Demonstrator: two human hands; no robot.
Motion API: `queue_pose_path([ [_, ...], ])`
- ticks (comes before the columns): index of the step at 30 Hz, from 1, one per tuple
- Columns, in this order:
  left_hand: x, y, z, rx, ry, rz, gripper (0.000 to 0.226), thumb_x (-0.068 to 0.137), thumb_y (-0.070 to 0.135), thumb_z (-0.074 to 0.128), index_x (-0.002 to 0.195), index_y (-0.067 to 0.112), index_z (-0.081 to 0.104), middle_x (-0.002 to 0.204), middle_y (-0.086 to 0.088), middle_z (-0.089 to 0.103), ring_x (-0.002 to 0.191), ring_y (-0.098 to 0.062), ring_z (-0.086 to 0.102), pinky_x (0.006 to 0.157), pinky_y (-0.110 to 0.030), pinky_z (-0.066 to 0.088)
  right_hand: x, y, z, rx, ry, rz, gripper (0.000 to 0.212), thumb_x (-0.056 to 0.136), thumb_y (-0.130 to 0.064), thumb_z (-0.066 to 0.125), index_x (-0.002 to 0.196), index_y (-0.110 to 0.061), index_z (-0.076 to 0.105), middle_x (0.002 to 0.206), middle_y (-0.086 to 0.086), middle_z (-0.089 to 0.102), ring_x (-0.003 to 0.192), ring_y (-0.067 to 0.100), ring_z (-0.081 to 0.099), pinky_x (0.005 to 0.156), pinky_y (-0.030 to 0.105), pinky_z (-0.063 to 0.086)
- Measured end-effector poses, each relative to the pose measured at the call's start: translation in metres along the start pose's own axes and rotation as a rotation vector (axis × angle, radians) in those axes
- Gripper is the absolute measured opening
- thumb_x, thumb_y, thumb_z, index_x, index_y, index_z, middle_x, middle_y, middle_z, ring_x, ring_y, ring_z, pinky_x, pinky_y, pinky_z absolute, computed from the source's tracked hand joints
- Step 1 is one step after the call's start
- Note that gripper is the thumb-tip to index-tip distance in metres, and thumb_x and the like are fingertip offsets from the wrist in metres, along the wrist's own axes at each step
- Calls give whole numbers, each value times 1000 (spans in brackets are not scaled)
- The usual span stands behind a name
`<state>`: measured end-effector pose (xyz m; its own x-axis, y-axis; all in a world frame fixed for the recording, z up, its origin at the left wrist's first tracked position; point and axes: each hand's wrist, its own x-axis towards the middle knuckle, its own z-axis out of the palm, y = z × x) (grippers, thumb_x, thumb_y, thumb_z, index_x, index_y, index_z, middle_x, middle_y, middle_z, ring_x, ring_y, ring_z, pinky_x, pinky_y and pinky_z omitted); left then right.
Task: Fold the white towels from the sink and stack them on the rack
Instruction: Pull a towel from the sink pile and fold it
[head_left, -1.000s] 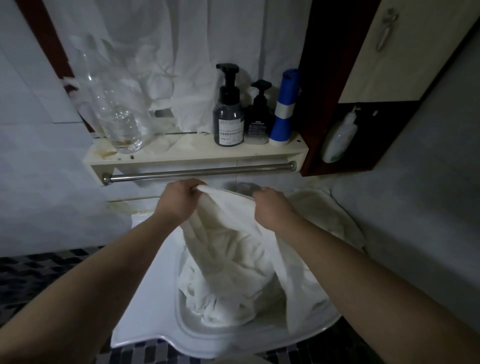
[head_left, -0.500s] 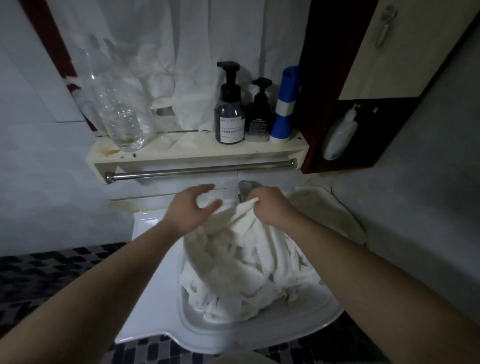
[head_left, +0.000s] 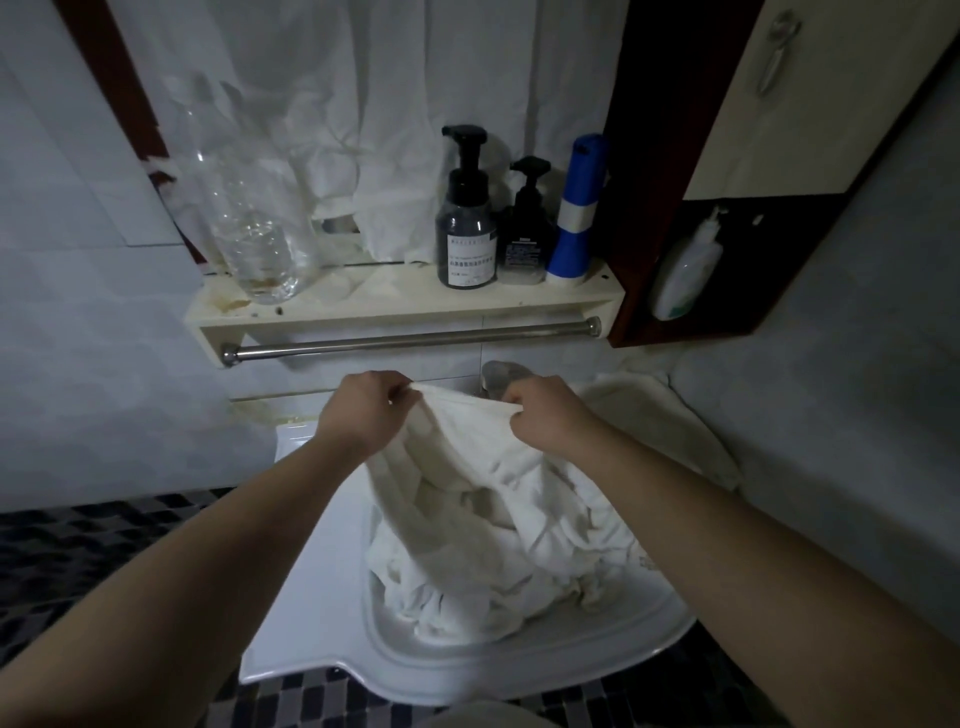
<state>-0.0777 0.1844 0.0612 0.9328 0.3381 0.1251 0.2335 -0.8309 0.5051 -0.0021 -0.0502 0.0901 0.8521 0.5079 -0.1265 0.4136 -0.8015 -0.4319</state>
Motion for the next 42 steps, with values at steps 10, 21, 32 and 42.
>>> queue_pose_path([
  [10,-1,-15,-4,-471,-46,-418,16,86,20,71,100,27,75,87,-1,75,76,-22,68,69,-27,51,2,18,5,248,-209,305,19,93,-7,45,95,-10,64,87,13,61,66,25,61,49,29,53],
  [21,-5,32,-16,-1179,-288,-215,31,88,-17,59,106,6,67,90,-3,68,85,-15,68,83,-28,59,22,-31,-8,1111,-55,192,13,88,0,72,93,-12,69,108,13,63,87,19,70,69,31,62],
  [32,-7,31,3,-956,-236,39,12,82,7,80,90,17,81,91,-11,76,82,-21,71,83,-34,60,11,-29,2,1156,-3,84,14,89,-1,70,88,-15,73,85,1,77,78,15,75,68,26,60],
  [42,-3,54,4,-919,-154,77,16,100,14,58,91,12,72,74,-1,65,71,-14,60,73,-31,55,3,-38,-3,1223,64,74,18,95,-8,66,111,-2,70,81,9,71,61,13,61,52,25,51],
])
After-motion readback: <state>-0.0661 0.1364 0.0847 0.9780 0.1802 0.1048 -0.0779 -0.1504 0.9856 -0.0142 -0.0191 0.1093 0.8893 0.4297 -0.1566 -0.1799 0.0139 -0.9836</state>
